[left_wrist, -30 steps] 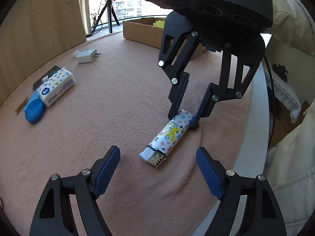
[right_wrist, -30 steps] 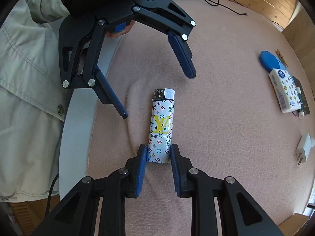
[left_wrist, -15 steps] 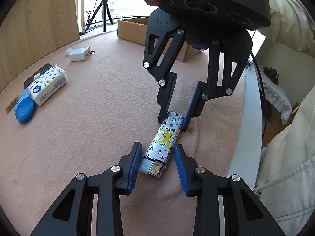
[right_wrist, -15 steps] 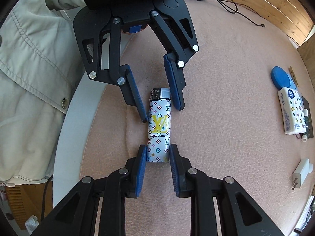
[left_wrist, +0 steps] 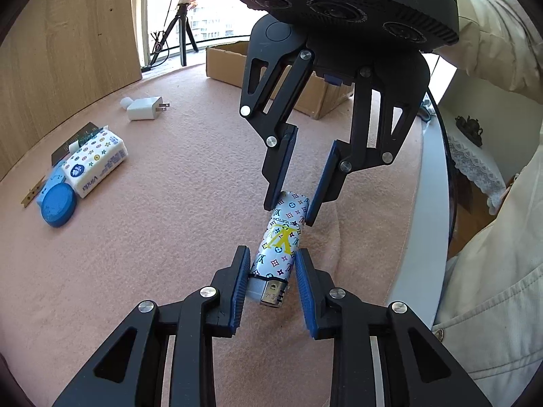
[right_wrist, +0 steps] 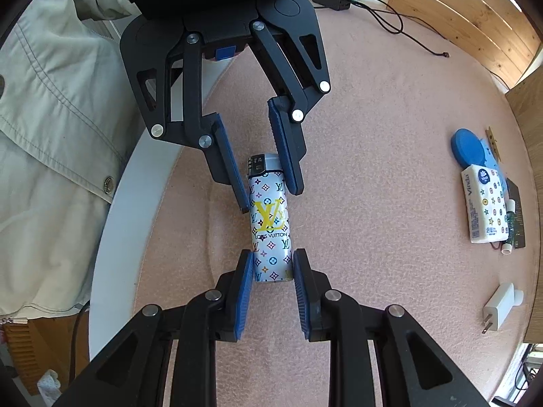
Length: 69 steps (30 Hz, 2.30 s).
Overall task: Organize objects
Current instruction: 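Close the right gripper on the lighter while the left gripper grips its other end, then carry the lighter with both grippers into the cardboard box and open them, then move both grippers to the white Vinda tissue pack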
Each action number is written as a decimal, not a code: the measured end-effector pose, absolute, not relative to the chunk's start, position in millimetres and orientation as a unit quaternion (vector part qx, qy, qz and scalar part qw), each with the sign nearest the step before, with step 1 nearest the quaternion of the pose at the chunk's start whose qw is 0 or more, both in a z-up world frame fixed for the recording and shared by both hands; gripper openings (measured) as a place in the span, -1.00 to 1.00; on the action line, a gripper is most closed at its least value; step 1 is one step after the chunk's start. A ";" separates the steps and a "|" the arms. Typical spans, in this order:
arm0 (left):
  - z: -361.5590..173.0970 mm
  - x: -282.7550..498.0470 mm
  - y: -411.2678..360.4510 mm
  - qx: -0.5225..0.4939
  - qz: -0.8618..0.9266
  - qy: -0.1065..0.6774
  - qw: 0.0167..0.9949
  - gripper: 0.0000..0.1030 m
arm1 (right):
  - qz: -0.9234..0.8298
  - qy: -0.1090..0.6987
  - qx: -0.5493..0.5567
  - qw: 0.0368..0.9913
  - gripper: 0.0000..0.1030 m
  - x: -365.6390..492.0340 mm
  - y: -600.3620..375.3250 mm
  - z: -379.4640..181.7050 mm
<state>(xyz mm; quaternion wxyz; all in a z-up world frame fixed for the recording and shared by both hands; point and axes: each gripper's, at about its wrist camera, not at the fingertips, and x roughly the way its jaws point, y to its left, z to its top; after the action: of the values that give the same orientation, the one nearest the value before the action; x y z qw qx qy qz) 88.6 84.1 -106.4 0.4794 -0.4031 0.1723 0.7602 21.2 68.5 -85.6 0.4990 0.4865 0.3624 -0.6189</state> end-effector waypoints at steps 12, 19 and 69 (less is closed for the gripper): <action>-52.0 76.3 128.1 -0.369 0.762 0.235 0.477 -0.42 | -0.663 0.383 0.444 0.465 -0.59 22.4 83.3 -26.4; -28.8 68.6 186.8 -0.351 0.750 0.271 0.491 -0.42 | -0.693 0.382 0.432 0.433 -0.59 35.4 123.4 -4.4; -40.6 32.1 191.7 -0.333 0.826 0.230 0.393 0.90 | -0.772 0.341 0.469 0.261 0.13 32.6 226.6 -6.6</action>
<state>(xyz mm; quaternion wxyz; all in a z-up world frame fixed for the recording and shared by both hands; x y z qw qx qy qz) 32.1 191.7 -40.6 0.3929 -0.3331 0.2302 0.8257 32.6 226.6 -6.6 0.2613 0.4693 0.3409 -0.7716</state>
